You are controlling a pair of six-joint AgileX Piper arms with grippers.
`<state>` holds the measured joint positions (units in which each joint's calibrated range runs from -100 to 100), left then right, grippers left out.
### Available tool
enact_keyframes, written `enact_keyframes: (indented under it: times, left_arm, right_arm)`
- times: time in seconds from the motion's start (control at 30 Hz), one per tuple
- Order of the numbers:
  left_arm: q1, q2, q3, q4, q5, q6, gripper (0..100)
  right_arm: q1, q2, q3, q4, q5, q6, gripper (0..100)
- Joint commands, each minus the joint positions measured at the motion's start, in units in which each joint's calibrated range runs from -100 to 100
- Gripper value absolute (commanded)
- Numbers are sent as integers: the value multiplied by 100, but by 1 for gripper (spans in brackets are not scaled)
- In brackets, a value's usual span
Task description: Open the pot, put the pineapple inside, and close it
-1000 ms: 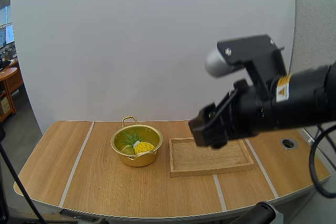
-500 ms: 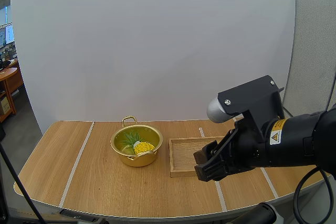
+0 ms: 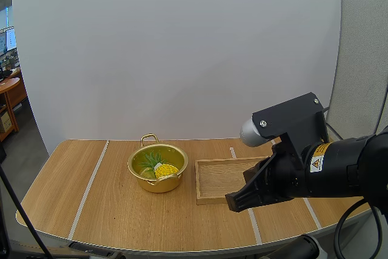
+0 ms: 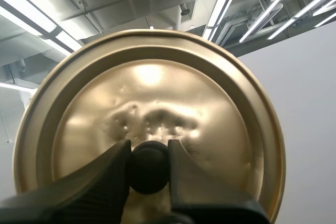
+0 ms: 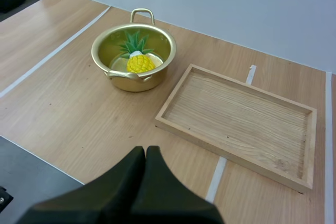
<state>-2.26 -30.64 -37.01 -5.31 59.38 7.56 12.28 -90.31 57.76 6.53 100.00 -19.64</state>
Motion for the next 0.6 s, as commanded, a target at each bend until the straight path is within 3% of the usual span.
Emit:
enact_keyframes:
  times: [0.0,0.57]
  left_arm:
    - [-1,-44,-52,25,-172,-38,0]
    - [-1,-44,-52,25,-172,-38,0]
  right_arm:
    - [-25,-47,32,90,0,-44,0]
    - [-25,-47,32,90,0,-67,0]
